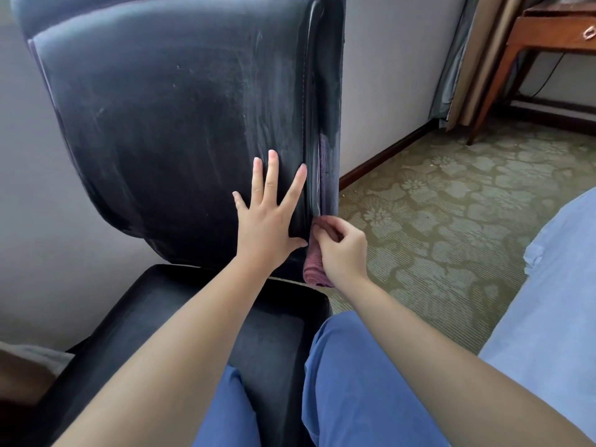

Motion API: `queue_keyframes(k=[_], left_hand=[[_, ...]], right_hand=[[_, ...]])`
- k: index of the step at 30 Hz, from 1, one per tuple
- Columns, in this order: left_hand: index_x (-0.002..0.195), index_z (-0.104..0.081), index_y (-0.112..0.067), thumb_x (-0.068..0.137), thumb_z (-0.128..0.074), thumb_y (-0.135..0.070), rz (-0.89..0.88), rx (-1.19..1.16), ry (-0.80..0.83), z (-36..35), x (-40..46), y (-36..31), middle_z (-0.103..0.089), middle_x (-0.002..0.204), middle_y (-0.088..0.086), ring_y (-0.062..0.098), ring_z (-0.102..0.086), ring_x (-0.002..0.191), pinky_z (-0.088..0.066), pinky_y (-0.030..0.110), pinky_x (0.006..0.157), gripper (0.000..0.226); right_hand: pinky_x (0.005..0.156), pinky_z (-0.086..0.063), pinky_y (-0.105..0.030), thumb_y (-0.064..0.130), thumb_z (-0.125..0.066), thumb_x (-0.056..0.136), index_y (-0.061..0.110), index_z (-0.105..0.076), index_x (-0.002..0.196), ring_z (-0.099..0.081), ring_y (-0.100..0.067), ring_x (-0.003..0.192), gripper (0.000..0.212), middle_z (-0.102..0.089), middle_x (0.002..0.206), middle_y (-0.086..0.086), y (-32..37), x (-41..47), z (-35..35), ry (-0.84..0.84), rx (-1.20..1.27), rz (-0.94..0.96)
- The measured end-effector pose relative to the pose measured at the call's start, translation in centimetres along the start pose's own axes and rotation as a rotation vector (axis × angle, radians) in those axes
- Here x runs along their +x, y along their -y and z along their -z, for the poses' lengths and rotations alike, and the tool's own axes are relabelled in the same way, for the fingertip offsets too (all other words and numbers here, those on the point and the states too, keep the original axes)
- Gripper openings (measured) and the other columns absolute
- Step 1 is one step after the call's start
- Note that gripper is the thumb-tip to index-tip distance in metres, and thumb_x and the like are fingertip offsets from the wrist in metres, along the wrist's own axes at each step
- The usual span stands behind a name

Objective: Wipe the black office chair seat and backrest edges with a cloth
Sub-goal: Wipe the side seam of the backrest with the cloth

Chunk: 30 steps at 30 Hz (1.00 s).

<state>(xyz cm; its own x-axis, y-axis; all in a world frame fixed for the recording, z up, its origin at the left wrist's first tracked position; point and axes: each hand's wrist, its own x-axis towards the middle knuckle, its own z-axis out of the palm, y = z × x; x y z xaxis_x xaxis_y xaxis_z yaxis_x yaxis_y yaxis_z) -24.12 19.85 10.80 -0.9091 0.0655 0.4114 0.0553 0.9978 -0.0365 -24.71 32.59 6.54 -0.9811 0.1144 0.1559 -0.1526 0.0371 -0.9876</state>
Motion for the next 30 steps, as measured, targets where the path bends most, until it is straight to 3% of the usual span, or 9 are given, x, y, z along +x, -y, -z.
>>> queue_keyframes(k=[5,10,17,22,25,27,30], left_hand=[[0.146,0.016,-0.035,0.059,-0.083,-0.053,-0.003,0.004,0.026,0.0,0.1,0.1,0.018,0.157,0.011,0.035,0.014,0.145,-0.024,0.073,0.102,0.133],[0.146,0.014,-0.036,0.057,-0.085,-0.051,-0.009,-0.009,0.013,-0.1,-0.2,0.0,0.018,0.156,0.008,0.036,0.013,0.145,-0.024,0.073,0.101,0.134],[0.148,0.008,-0.033,0.055,-0.087,-0.048,0.013,-0.022,-0.018,-1.1,-0.7,-0.3,0.014,0.156,0.01,0.038,0.006,0.146,-0.027,0.074,0.1,0.134],[0.147,0.011,-0.033,0.057,-0.085,-0.049,0.019,-0.009,-0.004,-1.3,-0.6,-0.3,0.018,0.155,0.007,0.037,0.009,0.145,-0.025,0.073,0.101,0.133],[0.147,0.014,-0.033,0.058,-0.085,-0.05,0.026,0.004,0.004,-1.3,-0.6,-0.2,0.019,0.155,0.007,0.037,0.01,0.145,-0.024,0.073,0.102,0.134],[0.147,0.013,-0.032,0.058,-0.085,-0.05,0.024,0.007,0.003,-1.4,-0.6,-0.2,0.017,0.155,0.009,0.038,0.009,0.145,-0.024,0.073,0.101,0.134],[0.147,0.011,-0.033,0.058,-0.085,-0.048,0.031,-0.003,0.009,-1.2,-0.7,-0.3,0.013,0.157,0.013,0.038,0.008,0.145,-0.025,0.073,0.1,0.132]], right_hand=[[0.076,-0.05,-0.028,0.013,-0.061,0.086,0.022,-0.072,0.089,-0.065,-0.013,0.084,0.015,-0.07,0.084,0.007,-2.7,-0.7,0.4,0.092,-0.17,-0.184],[0.082,-0.053,-0.036,0.007,-0.063,0.082,0.019,-0.07,0.078,-0.066,-0.024,0.086,0.014,-0.07,0.083,-0.004,-3.6,1.4,0.9,0.159,-0.156,-0.439],[0.084,-0.054,-0.036,0.012,-0.065,0.086,0.007,-0.071,0.098,-0.065,-0.028,0.089,0.015,-0.068,0.091,-0.011,-5.7,1.9,-0.6,-0.026,-0.019,-0.67],[0.087,-0.054,-0.044,0.008,-0.066,0.083,0.002,-0.07,0.097,-0.066,-0.031,0.087,0.017,-0.07,0.092,-0.013,-6.5,2.3,-1.3,-0.083,0.103,-0.768],[0.08,-0.055,-0.053,0.007,-0.068,0.078,0.001,-0.07,0.094,-0.068,-0.034,0.082,0.017,-0.07,0.088,-0.016,-6.3,2.2,-1.6,-0.094,0.19,-0.827],[0.075,-0.056,-0.05,0.005,-0.067,0.076,0.002,-0.07,0.092,-0.068,-0.032,0.076,0.017,-0.069,0.083,-0.015,-5.4,2.2,-1.7,-0.104,0.198,-0.814],[0.069,-0.055,-0.035,0.004,-0.065,0.076,0.006,-0.071,0.088,-0.066,-0.027,0.074,0.013,-0.068,0.08,-0.011,-3.6,2.1,-1.5,-0.113,0.212,-0.748]])
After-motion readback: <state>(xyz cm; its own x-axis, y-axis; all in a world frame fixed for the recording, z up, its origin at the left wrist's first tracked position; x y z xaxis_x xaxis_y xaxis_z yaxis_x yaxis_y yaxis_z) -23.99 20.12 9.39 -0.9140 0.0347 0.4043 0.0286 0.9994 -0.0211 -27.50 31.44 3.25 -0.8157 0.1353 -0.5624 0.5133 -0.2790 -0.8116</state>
